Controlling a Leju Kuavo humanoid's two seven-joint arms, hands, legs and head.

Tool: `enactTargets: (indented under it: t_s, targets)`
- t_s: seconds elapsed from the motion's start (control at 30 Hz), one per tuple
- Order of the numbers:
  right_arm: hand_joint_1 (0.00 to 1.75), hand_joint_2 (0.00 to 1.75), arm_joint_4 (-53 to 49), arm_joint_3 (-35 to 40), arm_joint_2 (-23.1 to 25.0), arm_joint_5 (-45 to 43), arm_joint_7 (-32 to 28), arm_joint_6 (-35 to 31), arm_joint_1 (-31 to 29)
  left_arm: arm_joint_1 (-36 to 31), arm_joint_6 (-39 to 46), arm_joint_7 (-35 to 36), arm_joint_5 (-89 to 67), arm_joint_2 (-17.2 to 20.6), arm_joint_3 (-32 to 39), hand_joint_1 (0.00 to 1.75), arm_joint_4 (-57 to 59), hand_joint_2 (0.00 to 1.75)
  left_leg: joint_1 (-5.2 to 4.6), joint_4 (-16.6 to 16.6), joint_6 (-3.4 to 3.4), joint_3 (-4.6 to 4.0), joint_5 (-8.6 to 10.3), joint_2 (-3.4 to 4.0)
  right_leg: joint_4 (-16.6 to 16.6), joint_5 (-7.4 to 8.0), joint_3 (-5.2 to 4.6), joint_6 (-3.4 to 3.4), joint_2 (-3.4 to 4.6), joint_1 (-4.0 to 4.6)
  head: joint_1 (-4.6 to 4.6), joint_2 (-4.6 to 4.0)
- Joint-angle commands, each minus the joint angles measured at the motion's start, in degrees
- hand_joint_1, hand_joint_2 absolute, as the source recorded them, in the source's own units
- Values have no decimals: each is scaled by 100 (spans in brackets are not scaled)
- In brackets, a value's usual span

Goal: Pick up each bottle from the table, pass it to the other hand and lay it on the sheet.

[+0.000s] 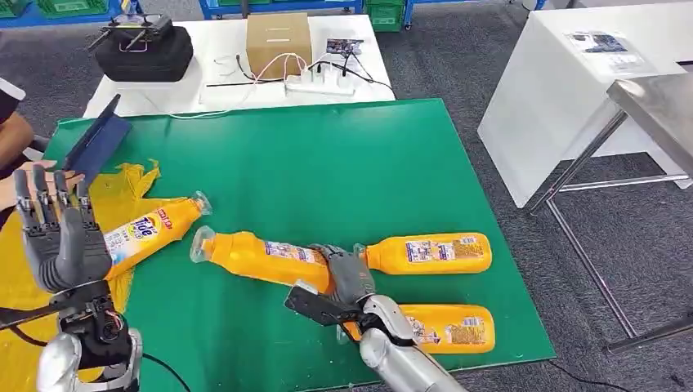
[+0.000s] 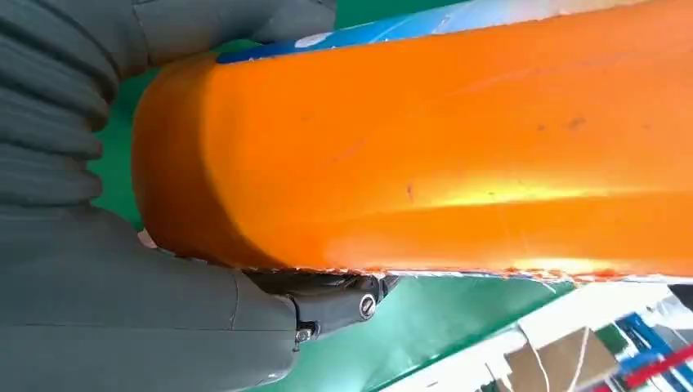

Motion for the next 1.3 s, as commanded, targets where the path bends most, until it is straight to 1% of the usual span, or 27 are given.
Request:
enactTargets:
  t_s: [0.03, 0.07, 0.1, 0.2, 0.23, 0.27, 0.3, 0.33, 0.37, 0.4, 0.43, 0.47, 0.5, 0.53, 0.57, 0.6, 0.63, 0.77, 0.8, 0.83, 0.87, 0.93, 0.97, 1.03, 1.07, 1.13, 1.3]
  targets:
    - [175, 175, -1779, -526, 25, -1098, -859, 237, 812, 16, -595, 136, -1272, 459, -1232, 0, 1056, 175, -7, -7, 4, 8, 0, -22, 0, -10, 6, -10, -21, -5, 0, 0]
    - [175, 175, -1925, -543, 35, -1220, -911, 299, 866, 29, -590, 126, -1383, 466, -1326, 0, 1058, 175, -7, -5, 5, 11, -6, -24, 3, -18, 10, -14, -22, -5, 0, 0]
    - [175, 175, -2144, -554, 48, -1414, -974, 432, 938, 50, -608, 114, -1552, 483, -1483, 0, 1056, 175, -7, -5, 4, -8, -5, -14, 3, -11, 10, -8, -11, -5, 0, 0]
    - [175, 175, -2169, -546, 48, -1413, -974, 434, 941, 58, -607, 111, -1570, 470, -1509, 0, 1055, 175, -10, -4, 7, -5, -15, -6, 6, -16, 15, -10, -5, -5, 0, 0]
    - [175, 175, -2169, -546, 48, -1413, -974, 434, 941, 58, -607, 111, -1570, 470, -1509, 0, 1055, 175, -10, -6, 6, -20, -5, -10, 4, -6, 2, -4, -9, -5, 0, 0]
    - [175, 175, -2169, -546, 48, -1413, -974, 434, 941, 58, -607, 111, -1570, 470, -1509, 0, 1055, 175, -9, -6, 7, -8, -11, -9, 3, -13, 14, -8, -8, -4, 0, 0]
    - [175, 175, -2197, -568, 52, -1568, -1073, 524, 959, 57, -669, 125, -1637, 523, -1541, 0, 1010, 175, -8, -6, 6, -16, -7, -9, 2, -8, 7, -6, -8, -2, 0, 0]
    - [175, 175, -2276, -566, 45, -1665, -1146, 590, 980, 60, -786, 132, -1708, 550, -1657, 0, 1023, 175, -8, -6, 6, -11, -10, -8, 2, -11, 12, -8, -7, -2, -2, 0]
    - [175, 175, -2378, -568, 37, -1781, -1193, 695, 1007, 61, -935, 152, -1788, 591, -1794, 0, 1061, 175, -7, -5, 5, -27, -4, -9, 2, -5, -6, -4, -8, -1, 0, 0]
    - [175, 175, -2510, -605, 39, -1905, -1233, 765, 1056, 64, -949, 154, -1946, 619, -1915, 0, 1096, 175, -9, -3, 6, -17, -9, -9, 5, -12, 4, -8, -8, -2, -2, 0]
    - [175, 175, -2684, -630, 23, -2012, -1247, 854, 1120, 100, -904, 108, -2129, 578, -2000, 0, 1115, 175, -11, -2, 6, -9, -13, -9, 8, -17, 11, -11, -8, -3, 0, 0]
    - [175, 175, -2768, -641, 20, -2044, -1248, 882, 1154, 122, -910, 93, -2176, 562, -2035, 0, 1109, 175, -9, -3, 5, -31, -4, -9, 5, -6, -9, -4, -8, -2, -2, 0]
    - [175, 175, -2885, -638, 12, -2077, -1245, 939, 1197, 163, -930, 69, -2246, 551, -2117, 0, 1076, 175, -11, -2, 7, -21, -9, -13, 7, -13, 1, -7, -11, -4, 0, 0]
    - [175, 175, -2919, -619, 11, -2067, -1240, 960, 1205, 177, -936, 65, -2269, 548, -2150, 0, 1055, 175, -9, -3, 5, -33, -4, -9, 3, -7, -13, -3, -8, -2, 0, 0]
    - [175, 175, -2928, -604, 14, -2061, -1230, 989, 1203, 182, -940, 65, -2275, 548, -2161, 0, 1042, 175, -11, -3, 7, -20, -11, -8, 4, -13, 1, -7, -7, -4, 0, 0]
    - [175, 175, -2918, -594, 18, -2060, -1224, 1008, 1199, 180, -941, 65, -2274, 549, -2163, 0, 1042, 175, -8, -2, 5, -40, -4, -3, 3, -4, -18, -2, -3, -2, 0, 0]
    - [175, 175, -2838, -553, 48, -2050, -1210, 1053, 1165, 159, -949, 76, -2282, 553, -2167, 0, 1046, 175, -9, -2, 7, -27, -11, -1, 4, -10, -5, -6, 0, -3, 0, 0]
    - [175, 175, -2550, -433, 82, -2012, -1180, 1156, 1075, 145, -975, 90, -2283, 540, -2170, 0, 1025, 175, -4, -4, 3, -37, -5, -2, -1, -3, -14, -4, -1, 0, 0, 0]
    - [171, 175, -2460, -404, 103, -2013, -1180, 1179, 1062, 160, -984, 64, -2358, 537, -2229, 0, 962, 175, -5, -4, 4, -28, -8, 0, 2, -7, -7, -8, 1, -1, -2, 0]
    - [175, 175, -2414, -364, 101, -1990, -1172, 1208, 1049, 171, -995, 56, -2383, 533, -2267, 0, 932, 175, -5, -5, 3, -36, -5, 0, 0, -3, -15, -4, 0, -1, 0, 0]
    - [175, 175, -2389, -350, 109, -1984, -1170, 1216, 1047, 178, -1001, 54, -2393, 528, -2290, 0, 917, 175, -5, -4, 4, -25, -10, 2, 1, -8, -4, -9, 3, -1, 0, 0]
    - [175, 175, -2236, -244, 114, -1904, -1115, 1286, 1012, 203, -1012, 11, -2492, 525, -2410, 0, 833, 175, -4, -4, 3, -41, -3, 1, 0, -1, -20, -3, 2, 0, 0, 0]
    - [175, 175, -2195, -229, 127, -1900, -1113, 1291, 1008, 211, -1004, 10, -2506, 516, -2435, 0, 806, 175, -5, -4, 4, -25, -11, 4, 1, -7, -5, -8, 5, 1, 0, 0]
    - [175, 175, -2086, -136, 125, -1750, -1048, 1240, 987, 218, -1011, 8, -2506, 525, -2478, 0, 760, 175, -4, -4, 3, -40, -4, 2, -1, -1, -18, -2, 2, 2, 0, 0]
    - [175, 175, -2052, -115, 135, -1732, -1046, 1219, 991, 218, -1010, 8, -2507, 523, -2490, 0, 740, 175, -5, -4, 5, -23, -12, 4, 0, -8, -2, -7, 5, 1, 0, 0]
    - [175, 175, -1946, 18, 128, -1539, -996, 1160, 977, 214, -986, 7, -2519, 525, -2505, 0, 718, 175, -6, -4, 3, -37, -6, 3, 0, -2, -15, -3, 4, 0, -2, 0]
    - [175, 175, -1916, 49, 148, -1509, -992, 1128, 997, 206, -985, 8, -2520, 520, -2508, 0, 712, 175, -5, -4, 4, -23, -12, 5, 0, -9, 0, -8, 6, 2, 0, 0]
